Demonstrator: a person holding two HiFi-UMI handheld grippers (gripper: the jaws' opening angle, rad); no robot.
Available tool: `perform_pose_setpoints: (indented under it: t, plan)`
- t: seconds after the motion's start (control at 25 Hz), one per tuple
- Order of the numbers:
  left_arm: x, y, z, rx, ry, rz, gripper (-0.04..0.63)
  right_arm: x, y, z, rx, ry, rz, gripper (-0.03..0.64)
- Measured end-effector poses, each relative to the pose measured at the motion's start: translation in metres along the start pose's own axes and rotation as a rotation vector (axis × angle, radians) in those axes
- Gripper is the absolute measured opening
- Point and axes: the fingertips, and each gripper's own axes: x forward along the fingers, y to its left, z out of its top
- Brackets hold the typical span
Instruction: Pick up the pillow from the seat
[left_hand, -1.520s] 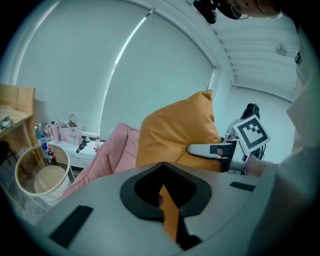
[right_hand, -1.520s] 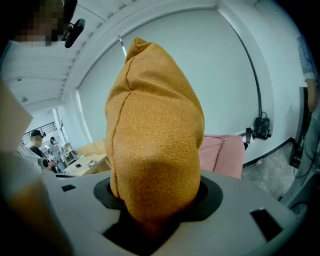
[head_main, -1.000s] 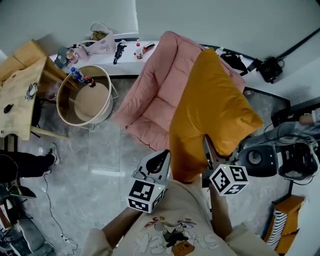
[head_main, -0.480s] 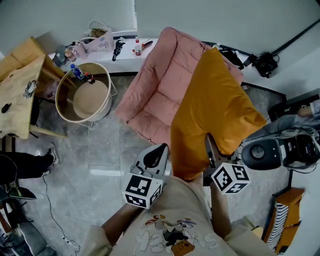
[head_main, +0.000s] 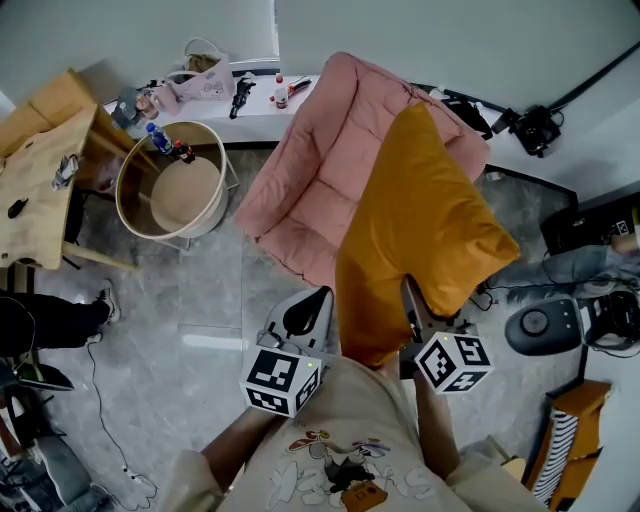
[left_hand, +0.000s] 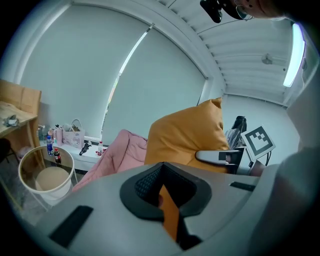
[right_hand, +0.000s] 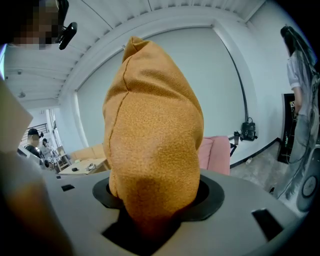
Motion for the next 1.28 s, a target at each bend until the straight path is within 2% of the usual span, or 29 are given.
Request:
perform_pose_setpoints:
  t: [0.16,0.56,1.12,1.28]
  plan:
    - [0.001,-0.013,-0.006,0.001,0.022,0.011,0.005,-0.012,0.005,0.000,-0.025,0.008,0.029,0.281]
    - [-0.005,-0.084,-0.034,0.000,0.014,0.045,0.005,-0.056,-0.027,-0.027,-0.032,0.048,0.097,0.281]
    - [-0.023,-0.195,-0.083,0.028,0.042,0.045,0.005,-0.157,-0.055,-0.054,-0.049,0.043,0.162,0.282]
    - [-0.041,-0.221,-0.099,0.018,0.040,0.069,0.005,-0.188,-0.063,-0.068,-0.046,0.061,0.175,0.282]
